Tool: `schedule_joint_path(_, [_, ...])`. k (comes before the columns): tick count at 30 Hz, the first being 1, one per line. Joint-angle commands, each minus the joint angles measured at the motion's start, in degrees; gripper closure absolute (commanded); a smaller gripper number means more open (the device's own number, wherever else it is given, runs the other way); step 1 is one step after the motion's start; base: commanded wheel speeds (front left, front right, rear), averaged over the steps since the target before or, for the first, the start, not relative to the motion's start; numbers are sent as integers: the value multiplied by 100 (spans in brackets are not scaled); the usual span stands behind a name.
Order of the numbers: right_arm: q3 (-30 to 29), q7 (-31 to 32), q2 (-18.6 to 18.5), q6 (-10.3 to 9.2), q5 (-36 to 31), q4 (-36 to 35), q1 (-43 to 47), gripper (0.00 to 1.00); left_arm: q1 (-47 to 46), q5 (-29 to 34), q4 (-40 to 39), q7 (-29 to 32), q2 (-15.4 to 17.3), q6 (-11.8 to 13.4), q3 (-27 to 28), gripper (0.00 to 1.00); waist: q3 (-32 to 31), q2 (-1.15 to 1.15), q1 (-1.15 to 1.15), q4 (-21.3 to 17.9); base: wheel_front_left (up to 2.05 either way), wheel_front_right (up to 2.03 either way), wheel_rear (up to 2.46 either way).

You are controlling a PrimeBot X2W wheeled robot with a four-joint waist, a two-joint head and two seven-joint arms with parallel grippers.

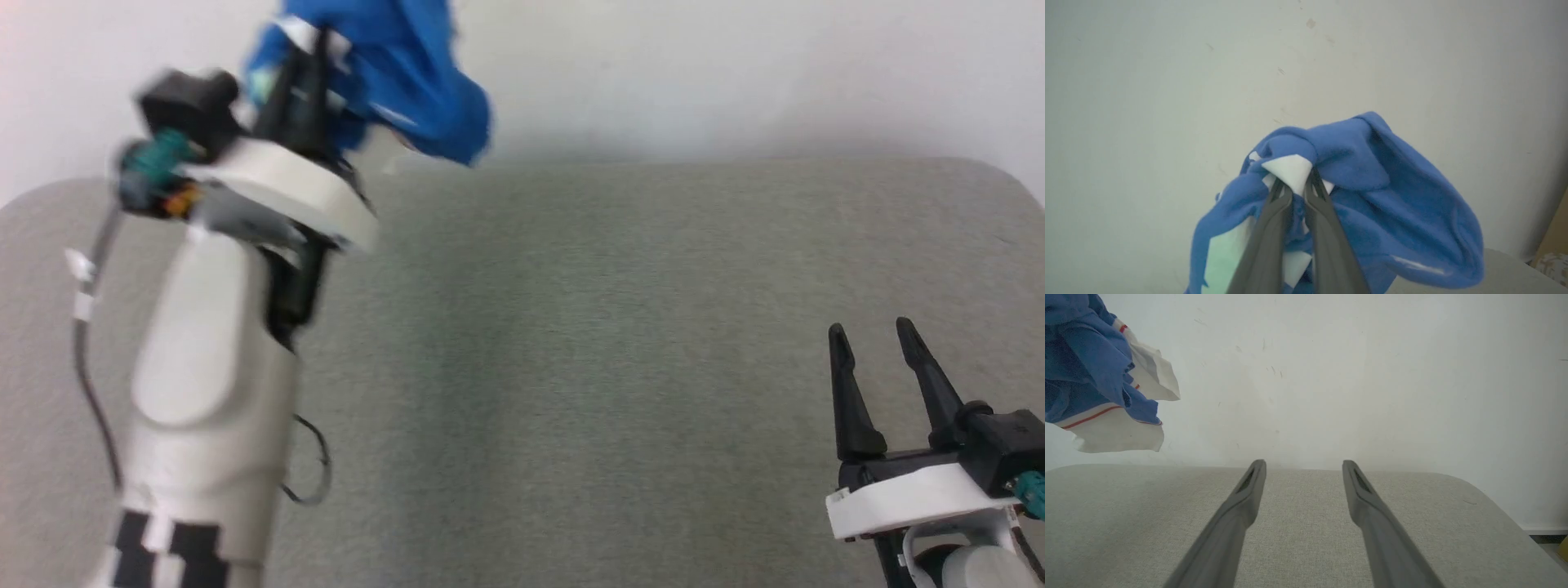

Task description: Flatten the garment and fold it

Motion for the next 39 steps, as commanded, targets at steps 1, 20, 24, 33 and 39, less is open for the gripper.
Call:
schedule_joint_path(1, [15, -5, 8, -4, 50, 8, 53, 0, 358, -57, -267, 74, -166, 14, -119, 100, -87, -1, 0, -596, 0, 0, 0])
schedule_joint_path(20, [163, 3, 8, -4, 78, 80, 235, 0, 4630, -161, -1406, 455, -498, 573, -1036, 0, -83, -1, 0, -770, 0, 0, 0])
schedule_joint_path(24, [151, 8, 8, -4, 57, 77, 226, 0, 4631, -38, -1578, -112, -546, 658, -1067, 0, -118, -1, 0, -658, 0, 0, 0])
schedule_joint_path(33, [125, 80, 8, -4, 15, -13, 335, 0, 4561, 136, -2334, -672, -494, 892, -652, 0, -278, -1, 0, -410, 0, 0, 0])
schedule_joint_path(39, [182, 138, 8, -4, 0, -91, 381, 0, 4643, 84, -2558, -696, -242, 1088, 15, 0, -325, -1, 0, -333, 0, 0, 0])
